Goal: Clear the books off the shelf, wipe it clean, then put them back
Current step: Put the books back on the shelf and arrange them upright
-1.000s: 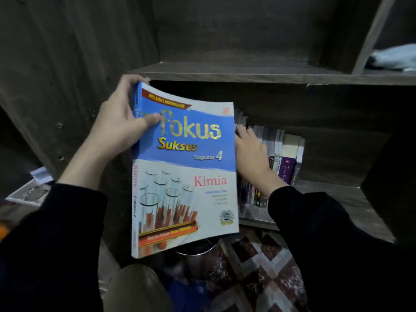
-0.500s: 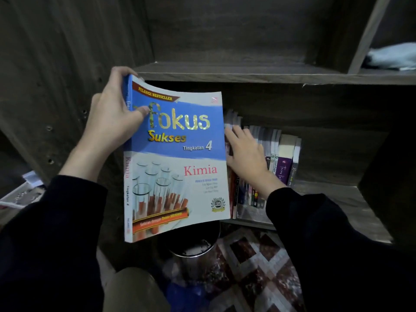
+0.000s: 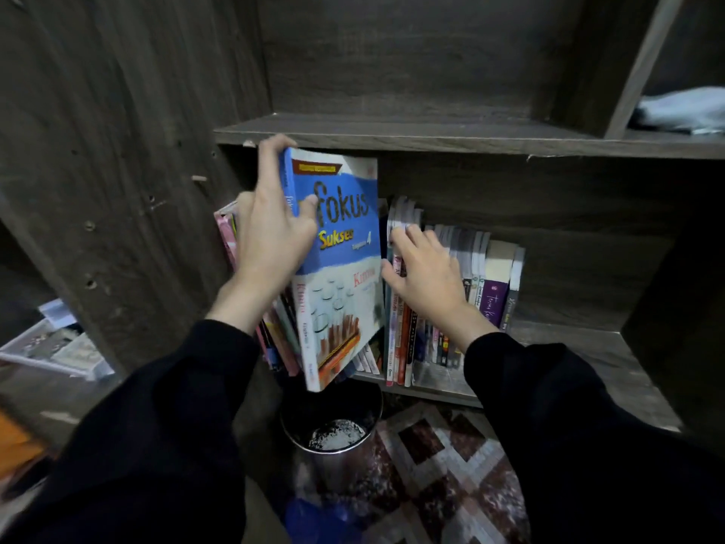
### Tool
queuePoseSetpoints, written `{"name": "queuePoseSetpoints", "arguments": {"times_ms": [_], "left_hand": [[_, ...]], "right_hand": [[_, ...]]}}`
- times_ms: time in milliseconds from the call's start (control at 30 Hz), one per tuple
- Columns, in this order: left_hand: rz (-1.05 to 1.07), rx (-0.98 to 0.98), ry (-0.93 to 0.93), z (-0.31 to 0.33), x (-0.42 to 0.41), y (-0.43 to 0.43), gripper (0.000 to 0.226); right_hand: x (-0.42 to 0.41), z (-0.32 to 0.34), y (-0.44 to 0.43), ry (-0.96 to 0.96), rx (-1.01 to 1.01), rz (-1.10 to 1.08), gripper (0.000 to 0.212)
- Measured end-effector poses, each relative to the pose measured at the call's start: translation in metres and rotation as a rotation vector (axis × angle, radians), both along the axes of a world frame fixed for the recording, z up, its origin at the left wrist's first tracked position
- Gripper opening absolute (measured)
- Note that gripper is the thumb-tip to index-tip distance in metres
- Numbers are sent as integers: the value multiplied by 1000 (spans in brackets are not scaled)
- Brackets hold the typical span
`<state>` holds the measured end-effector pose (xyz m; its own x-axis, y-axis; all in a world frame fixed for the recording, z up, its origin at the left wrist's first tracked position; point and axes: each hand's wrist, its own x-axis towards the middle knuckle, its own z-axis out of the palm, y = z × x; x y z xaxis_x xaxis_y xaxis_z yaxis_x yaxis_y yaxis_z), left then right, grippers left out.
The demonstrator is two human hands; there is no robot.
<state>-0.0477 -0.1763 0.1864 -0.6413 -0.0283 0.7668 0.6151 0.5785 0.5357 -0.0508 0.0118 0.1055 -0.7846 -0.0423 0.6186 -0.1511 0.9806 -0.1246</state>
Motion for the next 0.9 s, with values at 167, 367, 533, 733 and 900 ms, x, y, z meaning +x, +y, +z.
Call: {"name": "queuePoseSetpoints", "arguments": {"times_ms": [167, 367, 533, 733, 900], "left_hand": [[-7, 41, 97, -54, -5, 41, 48], [41, 4, -132, -119, -15, 67, 44], [129, -281, -236, -128, -23, 58, 54], [-130, -38, -322, -169, 23, 67, 94], [-219, -26, -627, -199, 33, 86, 96]], "right_hand": [[-2, -2, -2, 38, 17, 1, 31], [-2, -7, -4, 91, 44, -9, 29], [0, -5, -1, 52, 33, 10, 30], [1, -8, -3, 3, -5, 49, 32], [-4, -9, -7, -30, 2, 76, 37]]}}
